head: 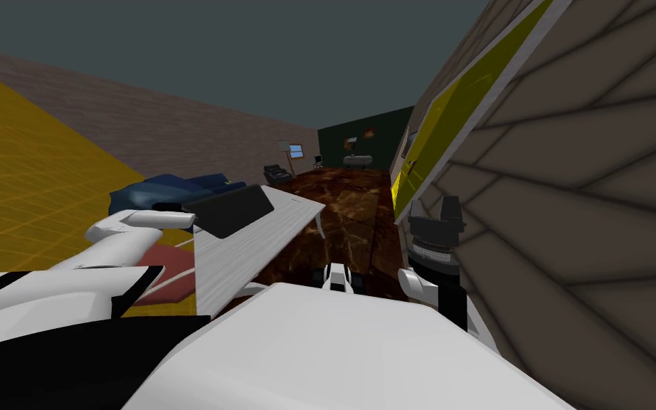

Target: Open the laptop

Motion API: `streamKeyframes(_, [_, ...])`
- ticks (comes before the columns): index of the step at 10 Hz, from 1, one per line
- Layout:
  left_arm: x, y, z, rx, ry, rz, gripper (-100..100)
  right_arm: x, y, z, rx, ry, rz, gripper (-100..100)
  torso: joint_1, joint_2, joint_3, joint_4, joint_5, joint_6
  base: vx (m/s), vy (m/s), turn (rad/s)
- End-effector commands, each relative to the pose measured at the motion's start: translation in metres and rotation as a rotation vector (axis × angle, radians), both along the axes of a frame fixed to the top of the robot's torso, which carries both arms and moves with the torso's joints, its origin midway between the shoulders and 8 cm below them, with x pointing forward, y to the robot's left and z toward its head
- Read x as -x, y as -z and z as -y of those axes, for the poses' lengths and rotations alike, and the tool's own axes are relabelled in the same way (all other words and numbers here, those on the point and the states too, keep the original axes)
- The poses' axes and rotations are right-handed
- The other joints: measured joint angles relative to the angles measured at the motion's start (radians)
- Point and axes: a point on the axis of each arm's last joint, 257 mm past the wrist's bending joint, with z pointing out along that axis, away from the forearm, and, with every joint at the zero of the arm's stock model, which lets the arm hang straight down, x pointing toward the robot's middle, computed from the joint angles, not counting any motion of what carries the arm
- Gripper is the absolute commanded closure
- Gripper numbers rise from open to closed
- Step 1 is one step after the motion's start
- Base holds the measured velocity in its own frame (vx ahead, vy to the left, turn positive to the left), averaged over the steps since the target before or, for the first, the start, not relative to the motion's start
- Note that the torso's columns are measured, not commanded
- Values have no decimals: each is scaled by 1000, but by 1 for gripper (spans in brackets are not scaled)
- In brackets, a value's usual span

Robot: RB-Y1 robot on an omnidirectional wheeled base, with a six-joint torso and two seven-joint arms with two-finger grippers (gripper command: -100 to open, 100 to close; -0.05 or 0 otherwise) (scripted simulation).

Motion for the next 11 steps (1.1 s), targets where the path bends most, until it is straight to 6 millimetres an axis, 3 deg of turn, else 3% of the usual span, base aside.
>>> streamKeyframes(1, [24, -17, -17, -3, -67, 11, -100, 0, 0, 0, 0, 0, 0, 0, 0, 0, 0, 0, 0, 0, 10, -16, -135])
streamKeyframes(4, [18, -12, -13, -4, -47, 4, -100, 0, 0, 0, 0, 0, 0, 0, 5, -2, -1, 0, 1, 0, 24, 50, -4])
streamKeyframes(5, [18, -12, -13, -5, -47, 4, 100, 0, 0, 0, 0, 0, 0, 0, 1, -1, -1, 0, 1, 0, 5, 16, 2])
streamKeyframes(8, [19, -21, -8, 46, -72, 3, 100, 0, 0, 0, 0, 0, 0, 0, 4, -1, 0, -1, 4, 2, -31, 94, -90])
streamKeyframes(11, [26, -18, -3, 93, -104, -17, 100, 0, 0, 0, 0, 0, 0, 0, 5, -2, -1, -1, 3, 0, -27, 111, -69])
